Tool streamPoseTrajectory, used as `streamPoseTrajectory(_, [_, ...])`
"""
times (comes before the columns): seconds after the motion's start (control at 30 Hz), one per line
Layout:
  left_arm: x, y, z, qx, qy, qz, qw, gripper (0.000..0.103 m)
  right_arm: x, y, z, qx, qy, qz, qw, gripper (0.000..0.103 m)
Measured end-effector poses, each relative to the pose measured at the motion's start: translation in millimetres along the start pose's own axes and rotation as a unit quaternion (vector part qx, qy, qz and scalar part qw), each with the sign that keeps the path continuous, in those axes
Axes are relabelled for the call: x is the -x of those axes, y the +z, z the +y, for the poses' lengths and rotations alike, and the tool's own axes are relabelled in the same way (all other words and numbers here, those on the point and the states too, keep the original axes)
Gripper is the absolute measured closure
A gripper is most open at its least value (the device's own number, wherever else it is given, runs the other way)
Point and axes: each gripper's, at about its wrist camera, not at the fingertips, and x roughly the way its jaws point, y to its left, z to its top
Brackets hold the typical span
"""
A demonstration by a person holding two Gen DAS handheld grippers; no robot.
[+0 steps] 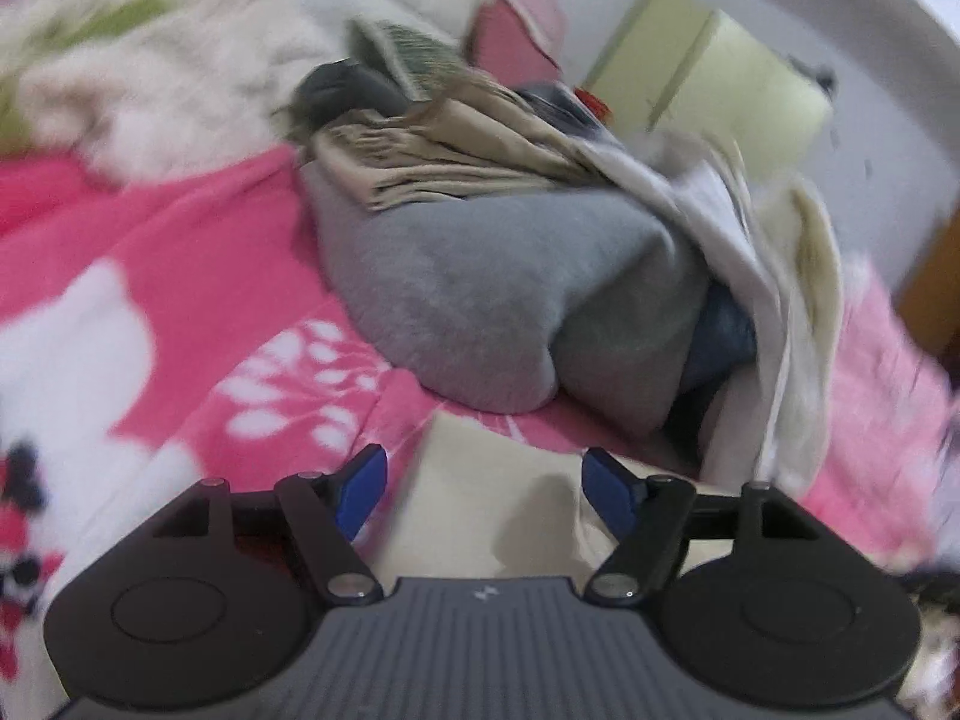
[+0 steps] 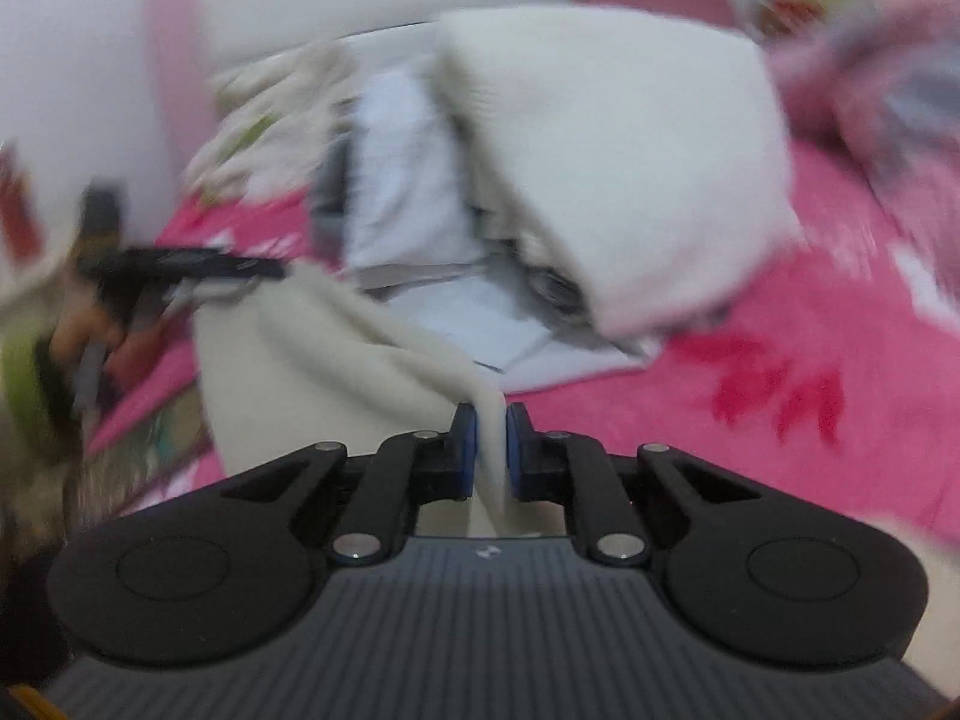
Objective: Fold clothes
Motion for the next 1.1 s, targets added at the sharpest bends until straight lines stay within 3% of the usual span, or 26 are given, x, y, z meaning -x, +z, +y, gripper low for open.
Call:
streamPoseTrajectory(0.03, [4, 1, 5, 0.019, -0.007, 0.0, 0.9998, 0.03, -4, -3, -8, -0.03, -0.005, 0.0, 1.0, 0.094])
streamPoseTrajectory(0.17, [8, 1, 4, -0.004, 0.0, 0.016, 0.9999, 0.03, -15, -10, -30, -0.122, -0.013, 0.003, 0.992, 0.092])
streamPoseTrajectory(0.27, [10, 2, 1, -0.023, 0.008, 0.028, 0.9993, 0.03, -17, -11, -28, -0.122, -0.024, 0.003, 0.992, 0.091])
streamPoseTrajectory(0.37, [-2, -1, -19, -0.085, 0.048, 0.04, 0.9944, 0.038, -16, -8, -24, -0.107, -0.035, 0.002, 0.994, 0.09])
streamPoseTrajectory(0.4, [-5, -2, -26, -0.1, 0.062, 0.041, 0.9923, 0.043, -16, -8, -22, -0.102, -0.038, 0.002, 0.994, 0.09])
streamPoseTrajectory(0.47, [-5, 1, -31, -0.091, 0.069, 0.035, 0.9928, 0.079, -15, -6, -19, -0.093, -0.046, 0.001, 0.995, 0.09])
streamPoseTrajectory(0.53, [-5, 4, -36, -0.082, 0.077, 0.029, 0.9932, 0.095, -15, -4, -18, -0.085, -0.058, -0.002, 0.995, 0.09])
streamPoseTrajectory(0.6, [-2, 9, -40, -0.069, 0.08, 0.021, 0.9941, 0.096, -14, -3, -17, -0.077, -0.07, -0.006, 0.995, 0.09])
streamPoseTrajectory(0.7, [31, 26, -39, 0.0, 0.038, -0.02, 0.9991, 0.096, -10, -2, -17, -0.077, -0.08, -0.015, 0.994, 0.091])
streamPoseTrajectory(0.8, [46, 39, -37, 0.028, 0.042, -0.039, 0.998, 0.096, -10, -1, -22, -0.086, -0.077, -0.016, 0.993, 0.091])
streamPoseTrajectory(0.97, [17, 29, -29, 0.006, 0.094, -0.012, 0.9955, 0.096, -12, -6, -28, -0.099, -0.086, -0.01, 0.991, 0.09])
streamPoseTrajectory(1.1, [-5, 14, -24, -0.04, 0.138, -0.019, 0.9894, 0.096, 11, -19, -34, -0.109, -0.093, -0.009, 0.99, 0.09])
